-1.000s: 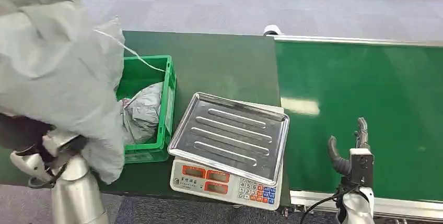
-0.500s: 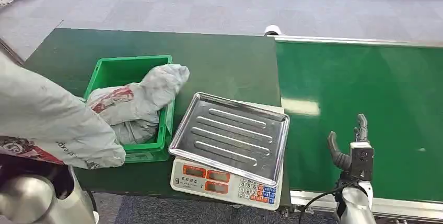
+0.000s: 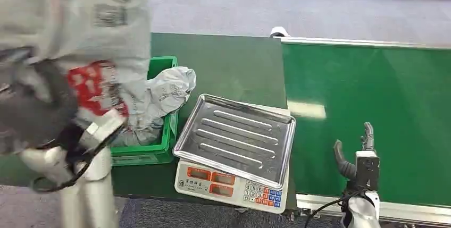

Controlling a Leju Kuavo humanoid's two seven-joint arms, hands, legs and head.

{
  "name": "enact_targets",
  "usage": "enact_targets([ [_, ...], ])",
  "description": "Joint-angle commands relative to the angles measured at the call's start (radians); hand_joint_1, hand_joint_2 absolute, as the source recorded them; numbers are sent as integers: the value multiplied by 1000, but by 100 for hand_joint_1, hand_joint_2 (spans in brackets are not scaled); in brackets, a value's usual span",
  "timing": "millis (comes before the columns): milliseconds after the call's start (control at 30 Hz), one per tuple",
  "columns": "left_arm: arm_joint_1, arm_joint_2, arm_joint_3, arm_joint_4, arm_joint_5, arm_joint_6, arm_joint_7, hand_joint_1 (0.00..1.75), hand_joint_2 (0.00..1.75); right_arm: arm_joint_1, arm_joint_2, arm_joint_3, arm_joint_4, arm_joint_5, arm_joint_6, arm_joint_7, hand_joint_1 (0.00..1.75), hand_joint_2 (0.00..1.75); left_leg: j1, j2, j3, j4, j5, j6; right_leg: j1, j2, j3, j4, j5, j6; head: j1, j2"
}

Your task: Moved the parcel from conveyor to table for the left to box.

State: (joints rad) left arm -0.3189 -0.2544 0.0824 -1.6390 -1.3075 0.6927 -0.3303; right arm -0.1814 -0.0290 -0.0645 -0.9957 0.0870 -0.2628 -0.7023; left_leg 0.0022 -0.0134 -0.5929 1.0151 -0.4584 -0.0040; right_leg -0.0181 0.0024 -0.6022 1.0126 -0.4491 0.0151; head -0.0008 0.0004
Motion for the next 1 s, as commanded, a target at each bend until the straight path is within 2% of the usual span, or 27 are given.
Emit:
enact_targets([
  [33, -199, 149, 25, 857, -60, -11, 217, 175, 175, -52, 8, -27, 68, 33, 34, 4, 0, 175, 1, 6, 3, -4, 3, -2, 1, 4, 1, -4, 5, -4, -1, 0],
  [100, -256, 196, 9, 981, -106, -49, 318, 175, 175, -66, 2, -10, 87, 43, 37, 4, 0, 175, 0, 6, 2, -3, 4, -3, 0, 4, -2, -1, 5, -4, 0, 0],
  [200, -256, 196, 9, 981, -106, -49, 318, 175, 175, -66, 2, -10, 87, 43, 37, 4, 0, 175, 0, 6, 2, -3, 4, -3, 0, 4, -2, -1, 5, -4, 0, 0],
  [233, -282, 218, 6, 1035, -135, -78, 374, 175, 175, -66, 2, -2, 88, 46, 39, 4, 0, 175, 0, 6, 2, -3, 4, -4, 1, 4, -2, -2, 6, -4, -1, 0],
  [267, -292, 230, 11, 1055, -128, -73, 368, 175, 175, -66, 5, 1, 88, 48, 35, 4, 0, 175, 0, 6, 3, -4, 5, -4, 1, 4, -1, -3, 6, -5, -1, 0],
  [300, -354, 275, 18, 1167, -144, -76, 404, 175, 175, -66, 11, 4, 89, 39, 34, 4, 0, 175, 1, 7, 2, -3, 4, -4, 2, 5, -2, -2, 6, -5, -1, 0],
  [433, -364, 274, 25, 1179, -135, -86, 406, 175, 175, -68, 10, 3, 92, 38, 34, 4, 0, 175, 2, 9, -1, -1, 3, -4, 2, 7, -5, 0, 5, -4, -1, 0],
  [567, -405, 300, 47, 1234, -117, -62, 413, 175, 175, -75, 18, 4, 108, 33, 32, 4, 0, 175, 2, 8, -1, -1, 3, -4, 2, 6, -5, 0, 5, -5, -1, 0],
  [600, -399, 310, 70, 1233, -80, -24, 378, 0, 175, -74, 32, 11, 105, 40, 23, 4, 0, 175, 3, 8, -1, -1, 3, -4, 3, 7, -4, -1, 5, -5, 0, 0],
  [667, -384, 318, 106, 1198, -21, 5, 304, 0, 175, -89, 57, 26, 112, 41, 6, 4, 0, 175, 2, 10, -1, 0, 2, -4, 2, 9, -5, 0, 5, -5, 0, 0],
  [733, -327, 285, 227, 1037, 64, 5, 143, 0, 175, -111, 91, 40, 101, 41, -26, 4, 0, 175, 2, 14, -1, -1, 2, -4, 3, 12, -6, 0, 6, -5, 0, 0],
  [767, -307, 254, 296, 981, 141, 5, -4, 0, 175, -123, 100, 44, 118, 48, -32, 4, 0, 175, 2, 13, -2, -1, 2, -4, 2, 11, -7, 1, 6, -5, 0, 0],
  [800, -297, 229, 340, 939, 176, 5, -86, 0, 175, -130, 103, 46, 124, 54, -34, 4, 0, 175, 2, 14, -2, -1, 2, -4, 3, 12, -7, 0, 6, -6, -1, 0],
  [833, -270, 170, 426, 844, 272, 5, -216, 0, 175, -144, 106, 52, 129, 62, -26, 4, 0, 175, 2, 13, -2, -1, 2, -4, 3, 11, -7, 1, 6, -5, -1, 0],
  [867, -257, 157, 447, 825, 310, 5, -277, 0, 175, -148, 107, 51, 133, 63, -27, 4, 0, 175, 2, 13, -1, -2, 3, -4, 3, 11, -6, 0, 6, -6, -1, 0],
  [900, -177, 98, 440, 624, 439, 5, -368, 0, 175, -174, 110, 63, 162, 74, -11, 4, 0, 175, 2, 11, -2, -1, 3, -4, 3, 9, -6, 0, 6, -5, -1, 0],
  [967, -112, 99, 358, 541, 560, 5, -368, 0, 175, -193, 112, 65, 182, 72, -10, 4, 0, 175, 3, 11, -1, -2, 3, -4, 4, 9, -6, -1, 6, -4, -1, 0],
  [1000, -48, 86, 304, 383, 634, 5, -368, 0, 175, -202, 108, 74, 193, 69, 4, 4, 0, 175, 2, 13, -1, -2, 3, -4, 3, 11, -6, -1, 6, -5, 0, 0],
])
